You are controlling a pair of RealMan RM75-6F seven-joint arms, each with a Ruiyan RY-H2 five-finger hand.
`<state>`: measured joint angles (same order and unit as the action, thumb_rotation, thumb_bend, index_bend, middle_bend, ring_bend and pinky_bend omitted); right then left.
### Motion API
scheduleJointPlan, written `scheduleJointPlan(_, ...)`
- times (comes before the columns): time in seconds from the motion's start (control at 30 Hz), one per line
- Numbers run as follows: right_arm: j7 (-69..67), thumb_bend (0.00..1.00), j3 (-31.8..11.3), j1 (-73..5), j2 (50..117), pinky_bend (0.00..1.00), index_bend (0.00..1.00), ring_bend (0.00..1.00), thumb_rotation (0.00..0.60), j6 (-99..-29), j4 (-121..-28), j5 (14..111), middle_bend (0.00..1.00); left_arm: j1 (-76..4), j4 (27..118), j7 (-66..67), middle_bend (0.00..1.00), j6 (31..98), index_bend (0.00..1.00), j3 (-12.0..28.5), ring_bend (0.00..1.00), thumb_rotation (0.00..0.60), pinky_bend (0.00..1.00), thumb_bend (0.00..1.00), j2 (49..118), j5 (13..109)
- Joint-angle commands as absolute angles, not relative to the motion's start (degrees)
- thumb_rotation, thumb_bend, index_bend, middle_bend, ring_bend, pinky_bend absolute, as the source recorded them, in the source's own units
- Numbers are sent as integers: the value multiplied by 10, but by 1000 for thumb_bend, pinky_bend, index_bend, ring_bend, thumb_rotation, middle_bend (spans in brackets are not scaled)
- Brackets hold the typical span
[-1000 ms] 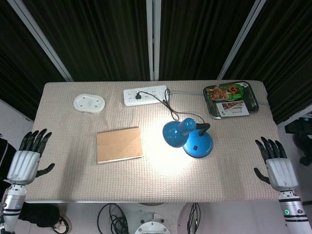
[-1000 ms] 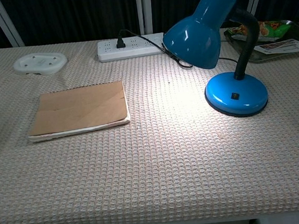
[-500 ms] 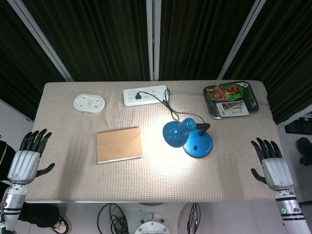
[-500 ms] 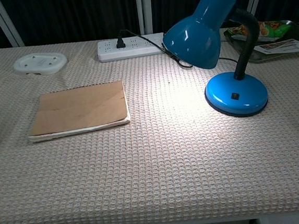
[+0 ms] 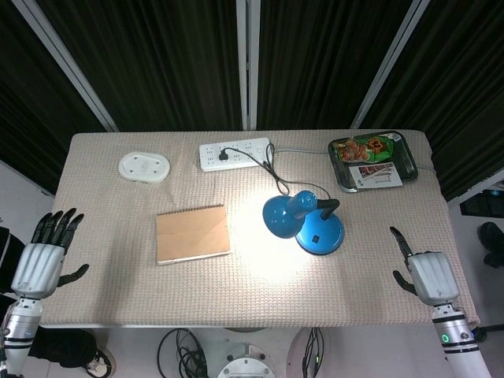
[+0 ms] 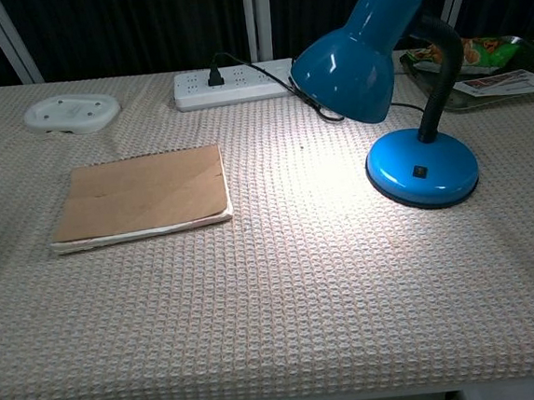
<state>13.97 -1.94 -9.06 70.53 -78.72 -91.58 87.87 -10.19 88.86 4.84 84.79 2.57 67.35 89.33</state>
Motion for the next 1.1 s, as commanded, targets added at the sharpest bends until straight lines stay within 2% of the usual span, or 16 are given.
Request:
scheduleJointPlan(0.03,153,224,-18,-100,712,880,0,921,600,-777,-925,884,1000,-101,889,47,0,848,0,26,0,600,0,147,672,892)
scheduleJointPlan(0.2,178,265,-14,-115,726,897,0,935,600,-747,-931,879,1000,-102,887,44,0,844,0,25,0,600,0,147,672,890)
scheduleJointPlan(0.37,220,301,-24,-138,745,899,0,939,600,-689,-934,823,1000,-102,881,38,0,841,0,25,0,600,0,147,674,888)
scheduleJointPlan(0.7,264,438,-39,-188,789,899,0,939,600,-620,-923,771,1000,-102,878,31,0,830,0,24,0,600,0,148,669,878)
scheduleJointPlan(1.1,332,447,-37,-226,823,899,0,939,600,-578,-934,711,1000,-104,875,30,0,826,0,24,0,600,0,148,670,876)
